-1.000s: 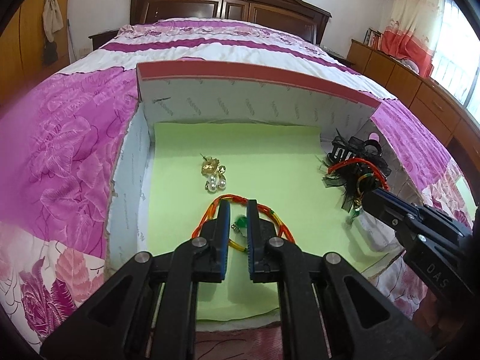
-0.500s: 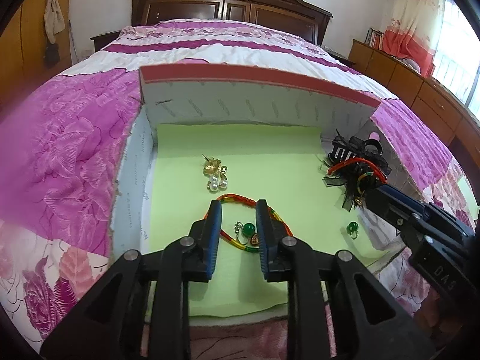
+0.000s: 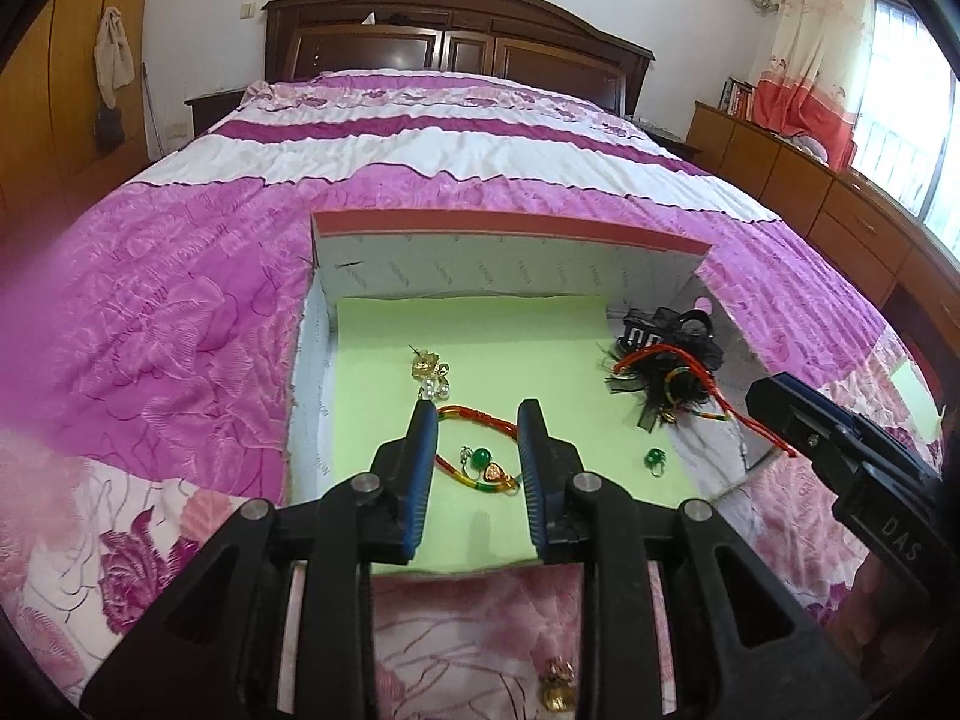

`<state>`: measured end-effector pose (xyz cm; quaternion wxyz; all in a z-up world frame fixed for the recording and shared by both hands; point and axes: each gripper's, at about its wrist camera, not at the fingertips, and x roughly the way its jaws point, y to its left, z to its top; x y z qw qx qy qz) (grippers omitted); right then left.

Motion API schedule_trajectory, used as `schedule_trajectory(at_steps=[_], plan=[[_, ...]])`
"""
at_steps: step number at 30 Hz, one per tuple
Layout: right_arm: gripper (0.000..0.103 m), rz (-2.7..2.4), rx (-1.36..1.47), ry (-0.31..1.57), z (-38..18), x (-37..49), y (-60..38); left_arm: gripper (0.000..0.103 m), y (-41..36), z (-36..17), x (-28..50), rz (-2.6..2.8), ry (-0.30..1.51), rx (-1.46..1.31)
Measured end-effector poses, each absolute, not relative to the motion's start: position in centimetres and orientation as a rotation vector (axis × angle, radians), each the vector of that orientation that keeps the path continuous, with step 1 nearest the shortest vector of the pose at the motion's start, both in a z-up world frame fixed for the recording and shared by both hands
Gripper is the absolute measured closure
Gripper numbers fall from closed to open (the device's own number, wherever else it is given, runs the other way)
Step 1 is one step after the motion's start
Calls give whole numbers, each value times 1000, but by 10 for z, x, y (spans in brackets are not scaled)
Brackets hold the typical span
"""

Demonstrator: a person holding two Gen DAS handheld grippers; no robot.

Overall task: Organize jewelry
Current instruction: 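Open both tools releasing the earring onto the box floor, then move both tools back to the gold earrings and green-bead bracelet on the bed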

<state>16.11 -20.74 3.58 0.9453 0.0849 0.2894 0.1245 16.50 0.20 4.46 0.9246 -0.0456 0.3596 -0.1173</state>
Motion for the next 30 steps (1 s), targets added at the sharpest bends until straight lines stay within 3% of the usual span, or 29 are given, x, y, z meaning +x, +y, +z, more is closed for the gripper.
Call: schedule_trajectory(at_steps=[11, 30], plan=[[66, 241, 204, 589, 48, 129, -217, 83, 9, 63, 137, -249, 744, -97], [65, 211, 208, 635, 42, 85, -229, 82, -2, 47, 106, -302, 850, -94]])
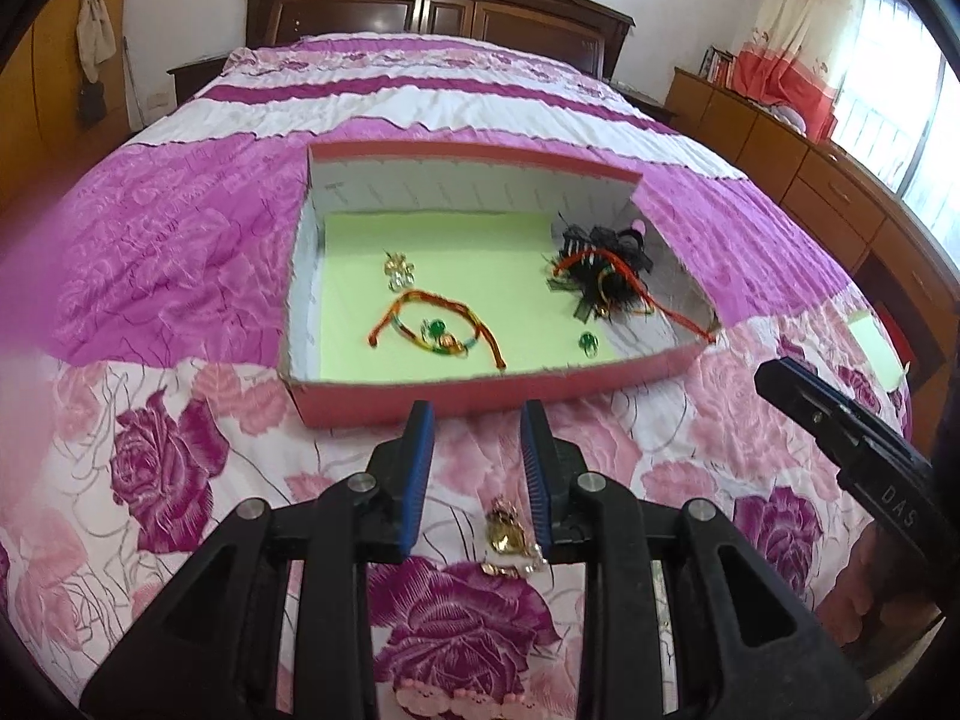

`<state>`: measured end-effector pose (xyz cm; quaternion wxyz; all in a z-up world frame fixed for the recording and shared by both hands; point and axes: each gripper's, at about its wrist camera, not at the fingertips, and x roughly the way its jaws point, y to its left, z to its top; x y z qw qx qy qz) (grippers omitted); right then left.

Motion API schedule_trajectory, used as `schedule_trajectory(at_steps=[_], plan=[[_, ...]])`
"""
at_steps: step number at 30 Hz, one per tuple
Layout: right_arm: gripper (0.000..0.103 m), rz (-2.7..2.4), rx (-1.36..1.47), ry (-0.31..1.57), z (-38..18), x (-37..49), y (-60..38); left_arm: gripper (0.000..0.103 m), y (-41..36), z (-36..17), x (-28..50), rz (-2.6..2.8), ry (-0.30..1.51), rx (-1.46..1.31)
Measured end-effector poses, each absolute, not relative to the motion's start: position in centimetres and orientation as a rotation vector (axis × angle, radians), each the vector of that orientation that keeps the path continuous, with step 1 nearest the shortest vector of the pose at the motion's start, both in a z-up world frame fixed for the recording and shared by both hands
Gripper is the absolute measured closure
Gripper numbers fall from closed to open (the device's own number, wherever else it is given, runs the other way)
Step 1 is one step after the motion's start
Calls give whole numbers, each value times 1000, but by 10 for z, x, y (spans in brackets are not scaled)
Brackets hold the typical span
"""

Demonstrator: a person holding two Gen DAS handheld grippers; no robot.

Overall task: Organize jewelry
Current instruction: 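Move both tools back to the gold earrings and green-bead bracelet on the bed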

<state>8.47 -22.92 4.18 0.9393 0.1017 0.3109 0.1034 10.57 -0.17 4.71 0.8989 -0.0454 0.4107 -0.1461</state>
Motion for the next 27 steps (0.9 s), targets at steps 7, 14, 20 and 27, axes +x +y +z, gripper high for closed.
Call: schedule_trajectory(at_steps=[7, 14, 20, 27], plan=[[65, 203, 219, 654, 35, 78, -235, 82, -8, 35, 101, -323, 902, -87], [65, 200, 231, 679, 27, 75, -239, 81, -16, 23, 97, -345, 949, -67], [65, 197, 245, 685, 23, 72, -244, 81, -23, 12, 94, -352, 991, -55], [65, 191, 268, 693, 19, 71, -251, 81, -30, -2, 94, -342, 1031, -24]])
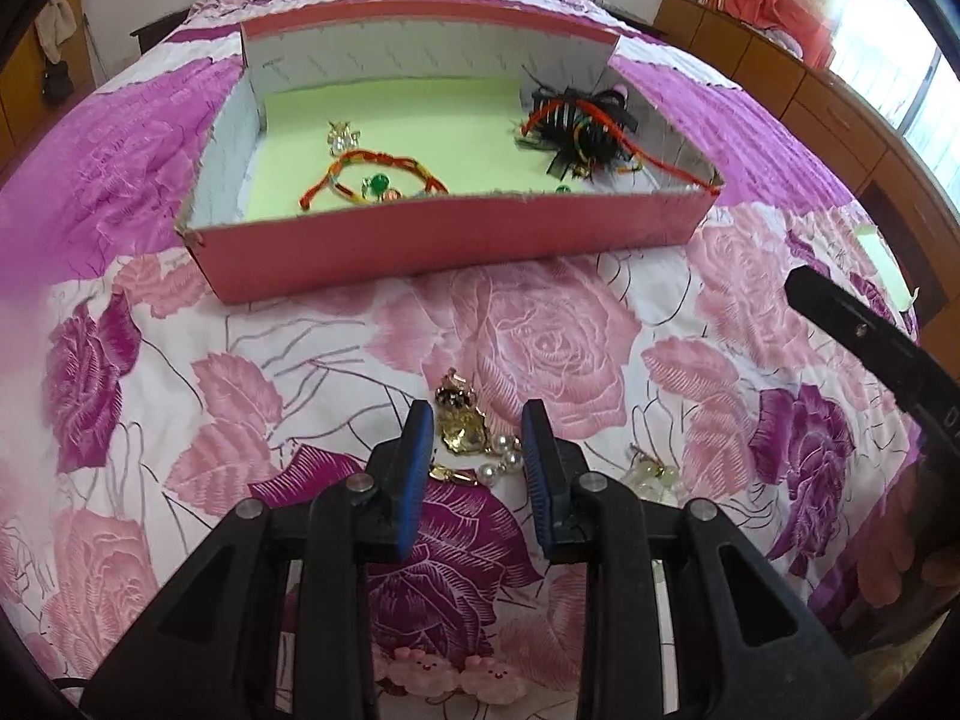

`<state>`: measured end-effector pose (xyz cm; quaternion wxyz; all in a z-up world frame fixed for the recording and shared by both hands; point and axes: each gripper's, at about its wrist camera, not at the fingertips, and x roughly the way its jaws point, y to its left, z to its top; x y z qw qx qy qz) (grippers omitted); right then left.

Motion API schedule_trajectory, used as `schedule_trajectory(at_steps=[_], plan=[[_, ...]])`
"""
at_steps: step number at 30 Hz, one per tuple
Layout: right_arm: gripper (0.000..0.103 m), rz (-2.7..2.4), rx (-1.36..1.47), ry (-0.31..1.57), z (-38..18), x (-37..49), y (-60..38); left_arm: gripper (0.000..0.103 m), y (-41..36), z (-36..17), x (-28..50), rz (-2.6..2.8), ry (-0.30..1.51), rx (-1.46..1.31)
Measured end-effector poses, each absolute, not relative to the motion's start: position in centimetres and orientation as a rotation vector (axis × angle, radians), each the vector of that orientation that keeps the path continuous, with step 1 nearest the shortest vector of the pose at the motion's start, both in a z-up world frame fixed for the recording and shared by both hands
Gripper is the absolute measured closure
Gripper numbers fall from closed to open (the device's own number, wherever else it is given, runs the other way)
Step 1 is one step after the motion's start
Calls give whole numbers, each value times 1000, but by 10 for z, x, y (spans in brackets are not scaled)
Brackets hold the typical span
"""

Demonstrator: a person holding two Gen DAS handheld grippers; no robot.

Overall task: Organize jewelry
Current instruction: 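Move both tools back to the gold earrings and green-bead bracelet on the bed, then grasp the gold earring with the left tool while the right tool grasps the green-bead bracelet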

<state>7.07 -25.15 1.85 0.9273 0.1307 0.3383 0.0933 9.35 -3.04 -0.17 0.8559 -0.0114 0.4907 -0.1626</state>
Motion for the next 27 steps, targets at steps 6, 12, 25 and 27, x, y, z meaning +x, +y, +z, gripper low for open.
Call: schedule_trajectory(at_steps=[6, 12, 25, 27], plan=[[65, 190, 286, 704, 14, 71, -256, 82, -32, -8, 94, -332, 1031, -11], [65, 193, 297, 710, 13, 69, -256, 84, -34, -12, 94, -331, 1022, -4], [65, 201, 272, 717, 14, 65, -247, 95, -24, -1, 87, -342, 991, -34], [65, 206, 264, 719, 15, 63, -245, 95, -22, 1, 85, -341, 984, -41]])
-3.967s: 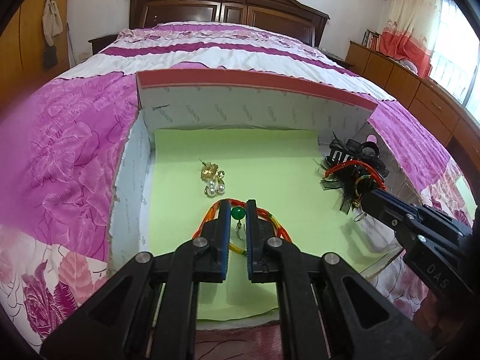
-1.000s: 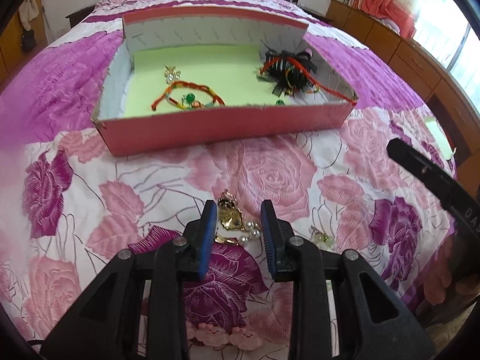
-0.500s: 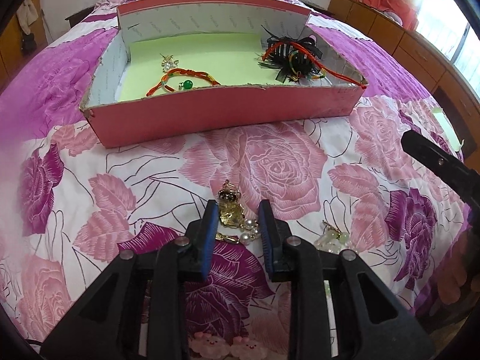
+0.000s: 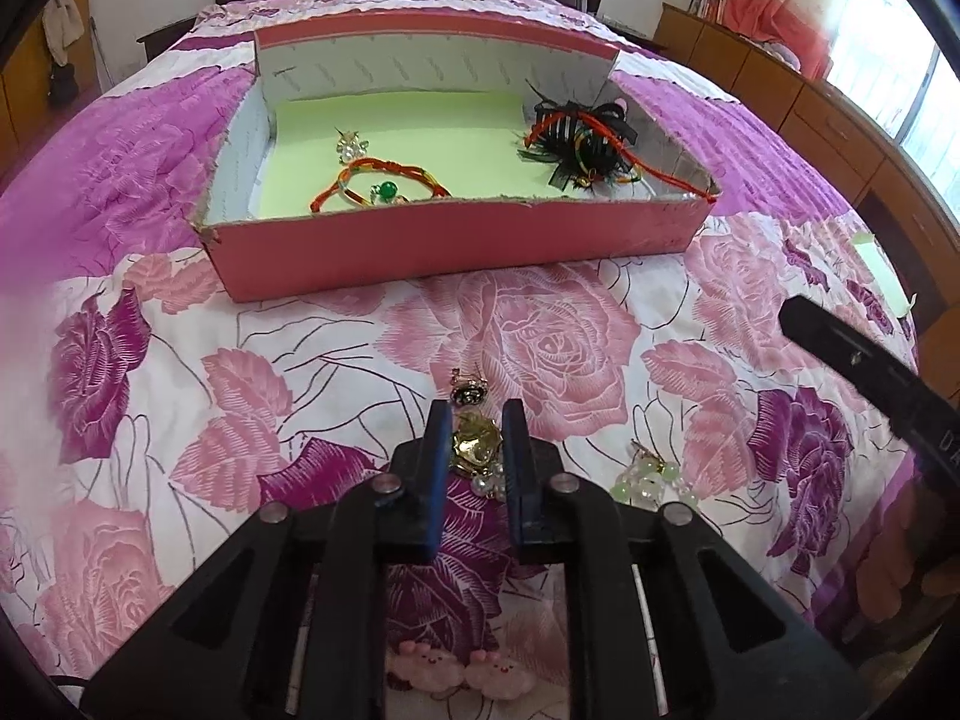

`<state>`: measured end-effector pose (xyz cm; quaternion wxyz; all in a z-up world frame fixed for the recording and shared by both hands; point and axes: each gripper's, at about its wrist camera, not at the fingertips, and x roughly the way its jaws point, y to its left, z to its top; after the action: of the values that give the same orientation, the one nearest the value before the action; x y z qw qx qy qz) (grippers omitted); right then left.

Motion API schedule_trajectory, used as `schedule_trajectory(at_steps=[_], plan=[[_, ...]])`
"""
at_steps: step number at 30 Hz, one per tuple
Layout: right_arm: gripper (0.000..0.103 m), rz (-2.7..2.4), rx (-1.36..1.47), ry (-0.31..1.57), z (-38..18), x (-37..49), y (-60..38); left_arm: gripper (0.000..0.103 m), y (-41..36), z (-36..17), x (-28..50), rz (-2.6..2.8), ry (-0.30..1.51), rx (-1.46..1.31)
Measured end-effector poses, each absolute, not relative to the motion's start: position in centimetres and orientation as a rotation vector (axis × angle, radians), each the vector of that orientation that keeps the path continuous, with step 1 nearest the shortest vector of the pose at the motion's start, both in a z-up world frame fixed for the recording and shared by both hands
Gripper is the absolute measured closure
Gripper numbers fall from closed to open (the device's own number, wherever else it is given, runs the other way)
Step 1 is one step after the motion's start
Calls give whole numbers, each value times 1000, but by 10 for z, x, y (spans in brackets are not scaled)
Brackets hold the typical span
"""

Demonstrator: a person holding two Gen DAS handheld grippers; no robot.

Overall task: Organize jewelry
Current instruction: 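Grasp the gold earring with the left tool while the right tool grasps the green-bead bracelet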

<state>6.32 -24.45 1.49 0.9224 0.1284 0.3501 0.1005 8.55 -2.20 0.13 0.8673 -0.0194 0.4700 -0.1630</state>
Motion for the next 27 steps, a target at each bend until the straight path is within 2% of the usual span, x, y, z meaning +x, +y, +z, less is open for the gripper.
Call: schedule_trajectory(at_steps=[27], plan=[[65, 303, 209, 909, -19, 44, -195, 95, 8, 11, 71, -262, 927, -63]])
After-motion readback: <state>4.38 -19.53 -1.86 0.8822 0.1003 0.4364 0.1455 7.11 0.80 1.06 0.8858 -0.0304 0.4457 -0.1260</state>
